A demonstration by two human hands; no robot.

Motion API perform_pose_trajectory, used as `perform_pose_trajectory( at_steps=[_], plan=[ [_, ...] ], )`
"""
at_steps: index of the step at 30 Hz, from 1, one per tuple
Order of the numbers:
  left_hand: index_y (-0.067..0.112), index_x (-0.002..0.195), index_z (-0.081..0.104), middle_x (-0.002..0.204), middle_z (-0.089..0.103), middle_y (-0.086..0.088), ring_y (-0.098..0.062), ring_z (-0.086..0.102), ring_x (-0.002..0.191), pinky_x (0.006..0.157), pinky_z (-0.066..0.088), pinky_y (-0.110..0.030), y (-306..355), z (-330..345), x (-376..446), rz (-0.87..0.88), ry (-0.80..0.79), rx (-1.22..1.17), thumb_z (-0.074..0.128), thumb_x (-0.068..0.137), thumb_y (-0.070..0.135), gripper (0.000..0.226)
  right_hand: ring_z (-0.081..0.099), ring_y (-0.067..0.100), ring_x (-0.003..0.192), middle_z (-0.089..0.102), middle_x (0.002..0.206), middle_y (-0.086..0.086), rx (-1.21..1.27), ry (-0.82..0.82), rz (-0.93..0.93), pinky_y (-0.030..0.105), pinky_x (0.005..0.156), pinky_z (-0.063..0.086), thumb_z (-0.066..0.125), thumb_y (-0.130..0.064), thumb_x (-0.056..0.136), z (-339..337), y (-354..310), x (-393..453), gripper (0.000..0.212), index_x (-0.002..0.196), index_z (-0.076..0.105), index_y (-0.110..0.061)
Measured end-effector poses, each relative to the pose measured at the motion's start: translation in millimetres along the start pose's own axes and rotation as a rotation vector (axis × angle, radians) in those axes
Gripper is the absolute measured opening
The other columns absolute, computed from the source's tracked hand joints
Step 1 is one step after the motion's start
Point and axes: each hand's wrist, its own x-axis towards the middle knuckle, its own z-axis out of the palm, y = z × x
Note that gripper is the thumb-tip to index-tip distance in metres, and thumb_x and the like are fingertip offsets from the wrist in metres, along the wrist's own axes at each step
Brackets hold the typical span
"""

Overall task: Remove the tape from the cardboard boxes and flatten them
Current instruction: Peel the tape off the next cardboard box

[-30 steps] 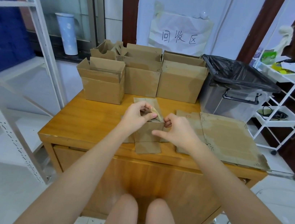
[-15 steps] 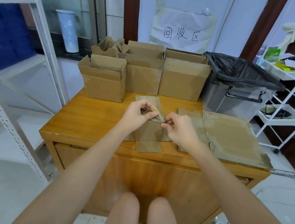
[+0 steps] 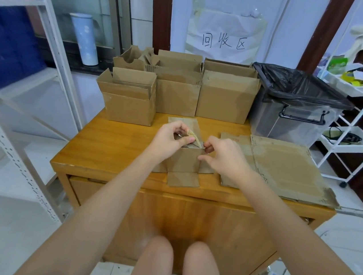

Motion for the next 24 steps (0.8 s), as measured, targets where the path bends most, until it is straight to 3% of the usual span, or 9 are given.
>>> perform_pose_trajectory(
  at_steps=[4, 7, 10, 14, 17, 20, 24],
  plan=[
    [0.015, 0.086, 0.059, 0.084, 0.062, 0.010, -0.004, 0.058, 0.082, 0.079, 0.045, -0.015, 0.5, -1.7, 1.3, 0.003, -0.017, 0.021, 0.072, 0.083, 0.011, 0.014, 0.062, 0.020, 0.103, 0.069, 0.113, 0.001, -0.146, -0.072, -0.123, 0.032, 0.085, 0.048, 0.054, -0.023, 0.096, -13.5, 6.5, 5.6, 0.025, 0.120, 0.060, -0.016],
    [0.013, 0.086, 0.059, 0.084, 0.061, 0.008, -0.007, 0.057, 0.084, 0.079, 0.044, -0.015, 1.1, -2.4, 2.1, -0.003, -0.038, 0.035, 0.071, 0.084, 0.010, 0.013, 0.062, 0.019, 0.101, 0.068, 0.110, -0.001, -0.290, -0.088, -0.195, 0.032, 0.085, 0.048, 0.044, -0.014, 0.098, -28.6, 13.5, 9.1, 0.027, 0.115, 0.063, -0.019],
    [0.012, 0.087, 0.059, 0.084, 0.061, 0.008, -0.007, 0.056, 0.084, 0.078, 0.044, -0.015, 0.3, -2.4, 2.8, -0.011, -0.043, 0.052, 0.070, 0.085, 0.011, 0.012, 0.062, 0.017, 0.106, 0.067, 0.114, -0.003, -0.208, -0.076, -0.181, 0.033, 0.090, 0.049, 0.055, -0.026, 0.095, -45.5, 26.1, 10.0, 0.025, 0.118, 0.062, -0.020],
    [0.013, 0.087, 0.057, 0.082, 0.060, 0.009, -0.001, 0.055, 0.077, 0.072, 0.043, -0.007, 0.0, -1.4, 4.5, 0.001, -0.027, 0.036, 0.070, 0.085, 0.008, 0.013, 0.059, 0.011, 0.110, 0.062, 0.122, -0.007, -0.204, -0.130, -0.190, 0.031, 0.089, 0.049, 0.060, -0.057, 0.084, -39.4, 22.1, 5.3, 0.056, 0.127, 0.055, -0.022],
    [0.011, 0.087, 0.058, 0.082, 0.061, 0.008, -0.002, 0.056, 0.078, 0.072, 0.044, -0.007, 0.7, 0.6, 3.5, 0.007, -0.024, 0.029, 0.071, 0.085, 0.008, 0.013, 0.060, 0.013, 0.102, 0.065, 0.112, -0.007, -0.213, -0.077, -0.202, 0.030, 0.080, 0.048, 0.056, -0.058, 0.086, -19.0, 13.6, 4.9, 0.046, 0.114, 0.061, -0.021],
    [0.010, 0.087, 0.058, 0.080, 0.061, 0.006, -0.007, 0.056, 0.077, 0.075, 0.045, -0.013, 1.8, 1.0, 3.6, 0.006, -0.033, 0.039, 0.071, 0.084, 0.008, 0.013, 0.058, 0.016, 0.098, 0.065, 0.101, -0.005, -0.164, -0.020, -0.220, 0.030, 0.075, 0.042, 0.058, -0.046, 0.091, -12.2, 13.7, 7.9, 0.029, 0.098, 0.063, -0.018],
    [0.015, 0.084, 0.054, 0.081, 0.060, 0.002, -0.016, 0.056, 0.081, 0.083, 0.049, -0.036, 1.5, -1.1, 7.7, -0.014, -0.080, 0.105, 0.070, 0.086, 0.010, 0.016, 0.054, 0.015, 0.099, 0.057, 0.092, -0.007, -0.119, -0.093, -0.290, 0.029, 0.077, 0.040, 0.063, -0.035, 0.090, -19.4, 16.2, 12.0, 0.017, 0.088, 0.062, -0.017]
  ],
)
